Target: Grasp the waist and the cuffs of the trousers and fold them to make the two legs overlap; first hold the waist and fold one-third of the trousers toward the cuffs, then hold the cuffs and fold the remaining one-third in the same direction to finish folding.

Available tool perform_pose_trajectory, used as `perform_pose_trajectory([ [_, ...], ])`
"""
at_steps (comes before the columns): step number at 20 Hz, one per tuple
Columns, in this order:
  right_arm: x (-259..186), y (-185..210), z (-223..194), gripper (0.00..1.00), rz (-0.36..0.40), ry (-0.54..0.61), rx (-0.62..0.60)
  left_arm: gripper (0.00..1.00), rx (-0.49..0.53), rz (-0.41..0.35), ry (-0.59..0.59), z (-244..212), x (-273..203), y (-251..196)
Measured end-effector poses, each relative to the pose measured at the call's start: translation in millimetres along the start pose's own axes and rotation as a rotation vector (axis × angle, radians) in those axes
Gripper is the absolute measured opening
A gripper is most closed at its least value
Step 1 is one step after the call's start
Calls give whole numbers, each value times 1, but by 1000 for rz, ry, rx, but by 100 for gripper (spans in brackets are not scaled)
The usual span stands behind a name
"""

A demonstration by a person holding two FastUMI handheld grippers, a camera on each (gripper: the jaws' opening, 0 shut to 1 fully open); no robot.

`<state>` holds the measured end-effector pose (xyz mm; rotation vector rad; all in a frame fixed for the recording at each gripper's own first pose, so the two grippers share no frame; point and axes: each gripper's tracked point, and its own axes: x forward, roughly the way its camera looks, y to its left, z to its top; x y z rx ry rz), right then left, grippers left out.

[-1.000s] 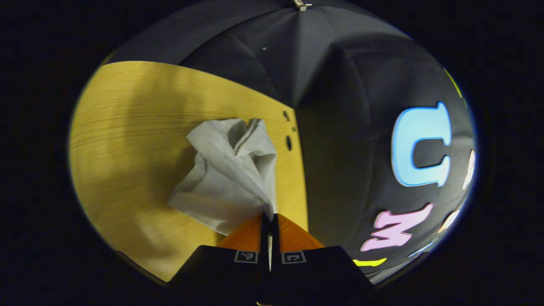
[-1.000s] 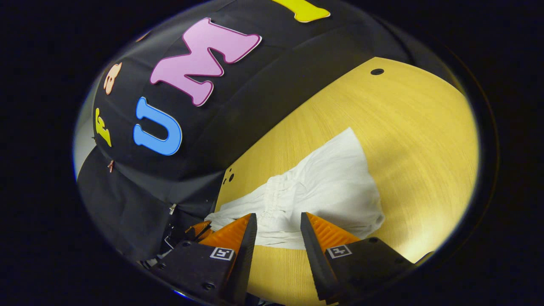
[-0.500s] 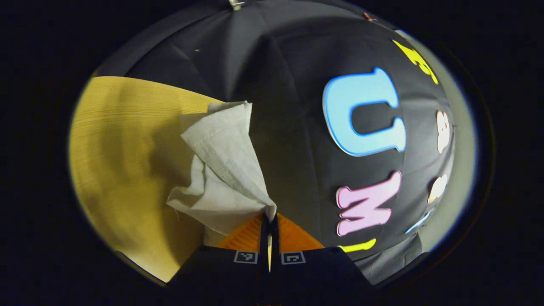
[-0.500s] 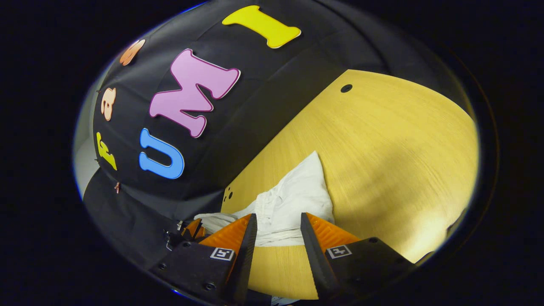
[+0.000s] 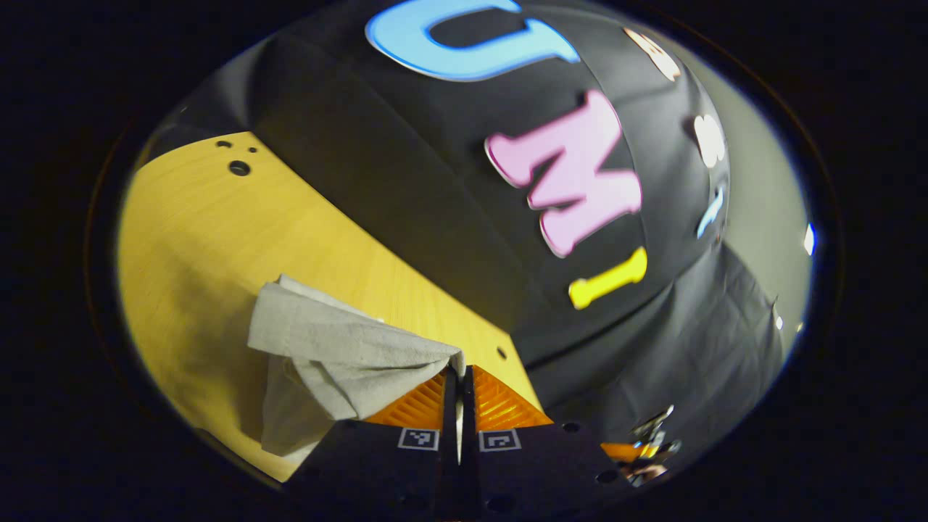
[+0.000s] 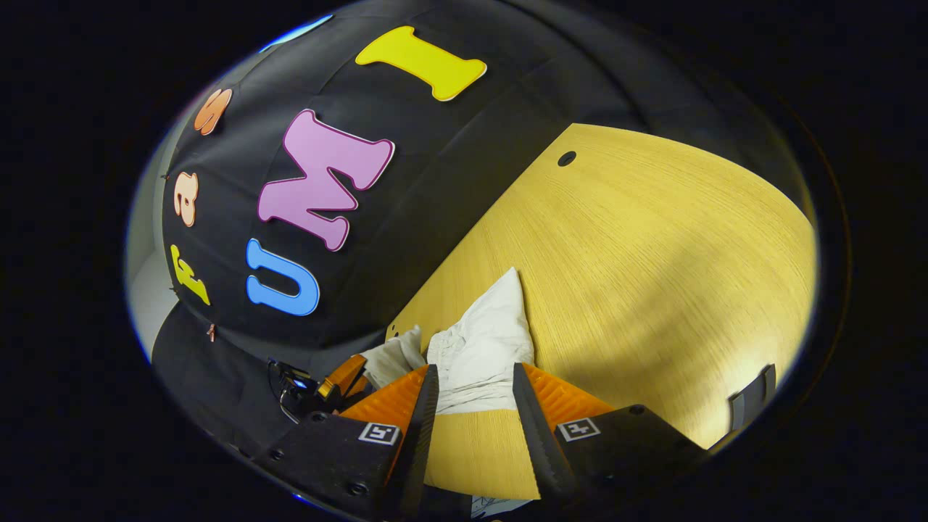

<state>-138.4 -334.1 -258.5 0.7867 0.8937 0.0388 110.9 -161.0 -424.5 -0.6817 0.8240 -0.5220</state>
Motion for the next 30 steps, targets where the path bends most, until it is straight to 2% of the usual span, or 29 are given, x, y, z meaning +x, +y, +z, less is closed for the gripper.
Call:
perform_pose_trajectory([
  [2, -9, -8, 4, 64, -2, 5, -3, 6, 122, 31, 108, -38, 13, 0],
  [5, -20, -19, 12, 64, -10, -2, 11, 6, 318, 96, 239, -69, 23, 13],
  [9, -32, -36, 22, 64, -24, -13, 23, 6, 707, 172, 428, -91, 22, 44],
  [14, -47, -53, 36, 64, -38, -37, 34, 6, 1251, 179, 626, -82, 20, 67],
  [19, -60, -64, 49, 64, -48, -64, 45, 6, 1603, 151, 726, -64, 18, 69],
  [24, -70, -70, 51, 64, -53, -72, 57, 6, 1901, 147, 781, -53, 22, 71],
  [28, -73, -71, 51, 64, -50, -75, 58, 6, 1976, 160, 786, -50, 23, 71],
  [29, -73, -70, 51, 64, -49, -77, 59, 8, 1977, 164, 781, -49, 24, 70],
  [30, -74, -69, 51, 64, -49, -82, 60, 17, 1991, 184, 755, -42, 24, 68],
])
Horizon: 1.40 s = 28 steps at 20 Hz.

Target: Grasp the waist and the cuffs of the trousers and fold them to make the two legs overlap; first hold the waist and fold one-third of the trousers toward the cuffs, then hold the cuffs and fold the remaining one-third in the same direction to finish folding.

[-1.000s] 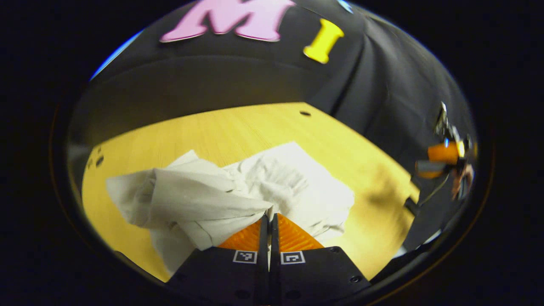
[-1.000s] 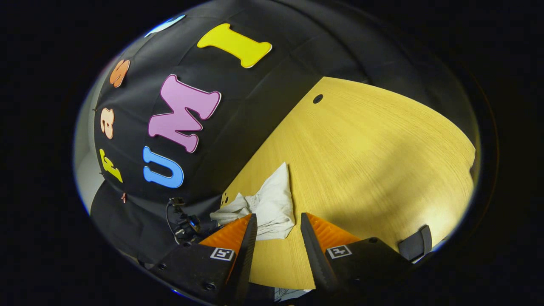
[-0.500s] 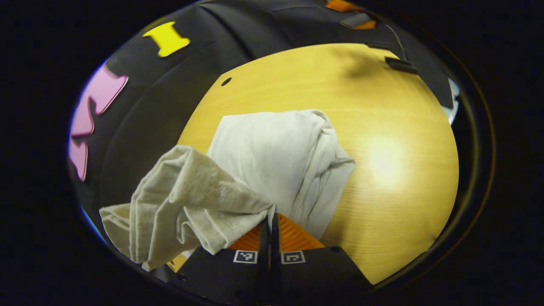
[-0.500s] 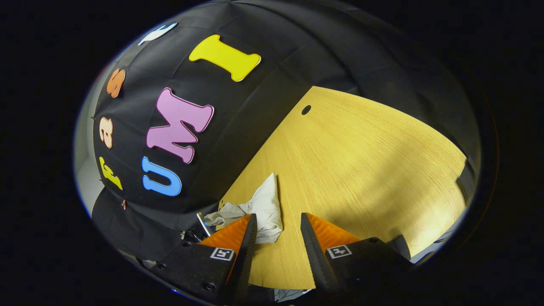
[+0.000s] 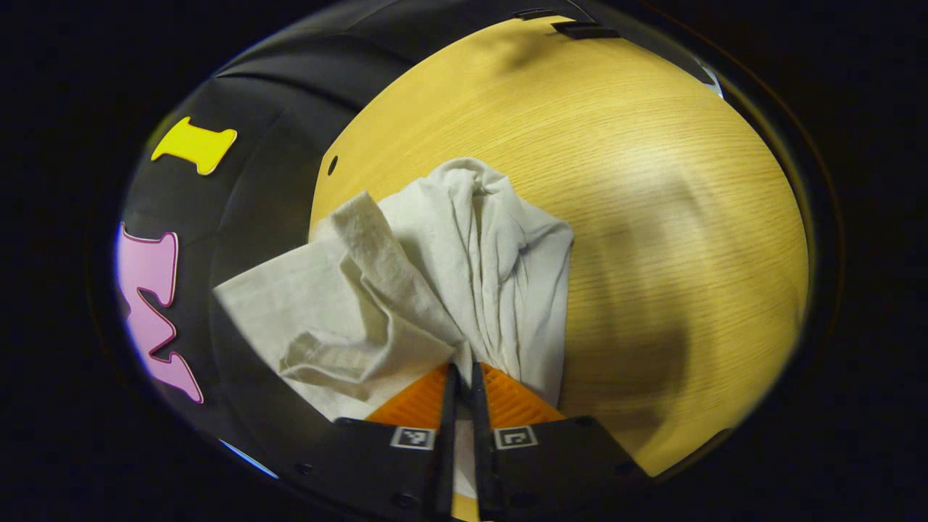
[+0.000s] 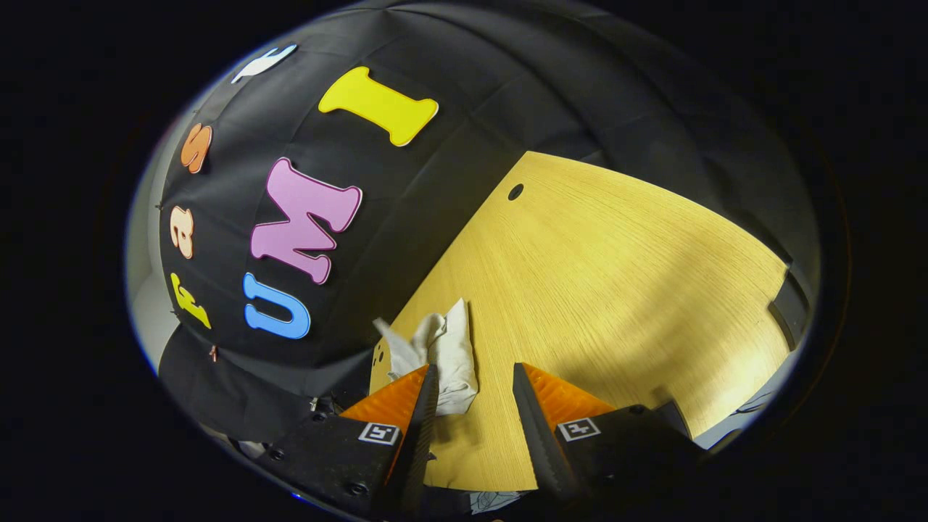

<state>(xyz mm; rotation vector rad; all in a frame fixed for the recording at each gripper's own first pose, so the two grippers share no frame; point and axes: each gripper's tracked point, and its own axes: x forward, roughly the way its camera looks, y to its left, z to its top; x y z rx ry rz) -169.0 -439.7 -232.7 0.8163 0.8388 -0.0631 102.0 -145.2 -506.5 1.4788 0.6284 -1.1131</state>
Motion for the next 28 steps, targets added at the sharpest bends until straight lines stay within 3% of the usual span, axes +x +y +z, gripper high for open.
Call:
perform_pose_trajectory([
  [2, -1, 2, 2, 64, 1, -7, 4, 57, -4, 72, -4, -1, -3, 17],
  [4, -1, 6, 5, 64, 5, -23, 8, 97, -19, 81, -12, -1, -9, 20],
  [8, 0, 19, 1, 64, 11, -34, 21, 96, -109, 62, -58, 0, -38, 16],
  [12, 5, 40, -9, 65, 35, -25, 10, 96, -296, 70, -60, -15, -76, 18],
  [15, 10, 57, -14, 75, 52, -22, -3, 96, -471, 86, -40, -35, -105, 24],
  [20, 25, 80, -22, 79, 58, -18, -13, 95, -790, 205, -54, -74, -158, 54],
  [24, 39, 106, -33, 80, 72, -16, -29, 95, -1041, 274, -146, -84, -200, 69],
  [28, 53, 142, -52, 89, 112, 9, -88, 96, -1307, 342, -257, -93, -239, 82],
])
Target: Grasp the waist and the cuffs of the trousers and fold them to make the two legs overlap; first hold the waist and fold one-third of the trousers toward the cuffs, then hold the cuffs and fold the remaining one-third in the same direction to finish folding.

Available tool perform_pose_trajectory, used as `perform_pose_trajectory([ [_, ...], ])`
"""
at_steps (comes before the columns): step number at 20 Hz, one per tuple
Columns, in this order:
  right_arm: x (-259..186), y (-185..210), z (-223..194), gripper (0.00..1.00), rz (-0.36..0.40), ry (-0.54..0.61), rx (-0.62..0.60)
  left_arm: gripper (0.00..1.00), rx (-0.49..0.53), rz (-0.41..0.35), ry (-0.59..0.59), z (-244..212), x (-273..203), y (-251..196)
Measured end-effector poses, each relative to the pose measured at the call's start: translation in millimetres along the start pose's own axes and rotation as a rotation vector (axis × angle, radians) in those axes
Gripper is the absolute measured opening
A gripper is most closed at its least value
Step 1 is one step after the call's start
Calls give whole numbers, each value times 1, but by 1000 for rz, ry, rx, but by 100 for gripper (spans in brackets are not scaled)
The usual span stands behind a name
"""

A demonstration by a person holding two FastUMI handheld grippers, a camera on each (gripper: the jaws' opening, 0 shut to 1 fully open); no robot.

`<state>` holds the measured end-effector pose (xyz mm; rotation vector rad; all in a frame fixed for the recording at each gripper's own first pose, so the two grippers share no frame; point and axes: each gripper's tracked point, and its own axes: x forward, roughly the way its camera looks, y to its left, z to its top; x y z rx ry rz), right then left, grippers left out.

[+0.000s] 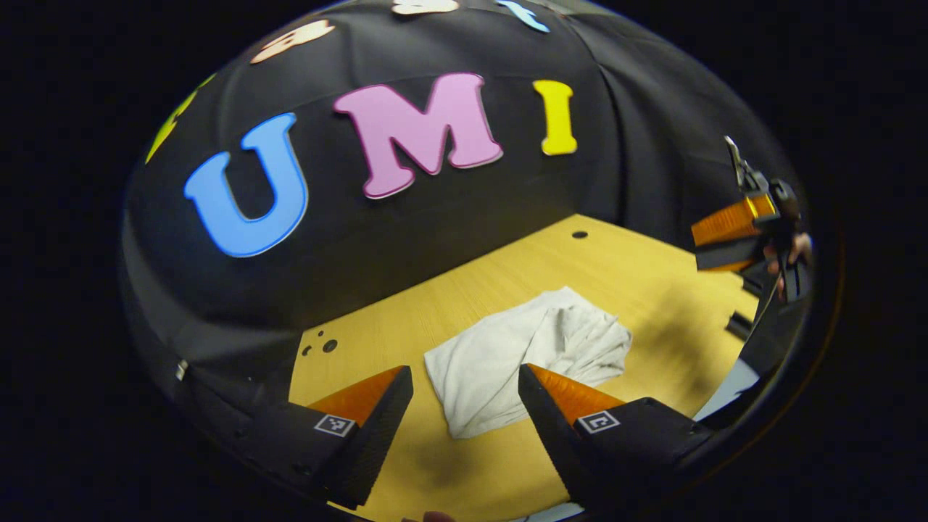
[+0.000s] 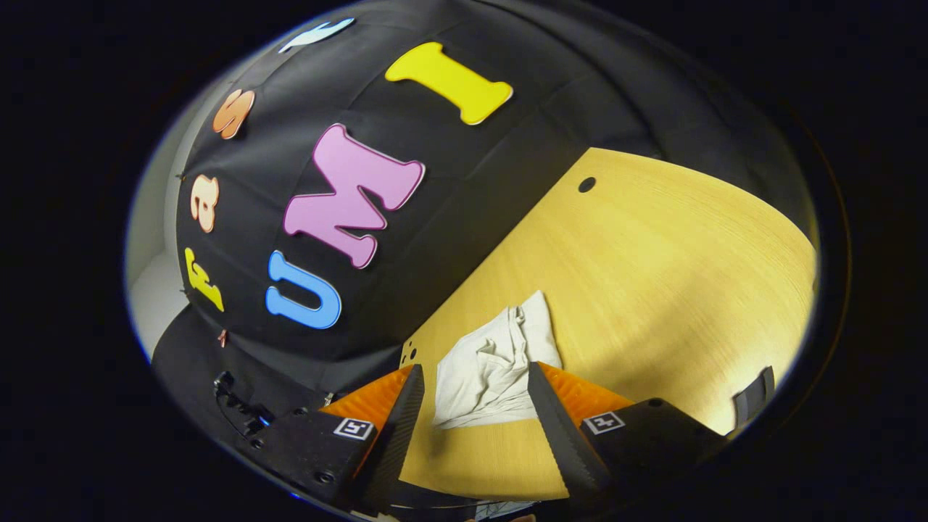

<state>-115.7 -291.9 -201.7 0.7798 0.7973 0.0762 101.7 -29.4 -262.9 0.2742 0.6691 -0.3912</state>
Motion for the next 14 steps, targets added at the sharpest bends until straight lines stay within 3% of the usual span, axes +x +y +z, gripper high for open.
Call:
perform_pose_trajectory([
  [3, 20, 33, -10, 92, 30, -24, 13, 96, -180, 23, -65, 8, -16, 11],
  [7, 46, 60, -41, 95, 53, 58, 0, 96, -380, 72, -79, 2, -29, 26],
  [10, 58, 64, -50, 95, 53, 102, 21, 94, -441, 114, -83, -4, -38, 36],
  [14, 66, 61, -54, 96, 39, 129, 41, 94, -450, 153, -79, -10, -59, 42],
])
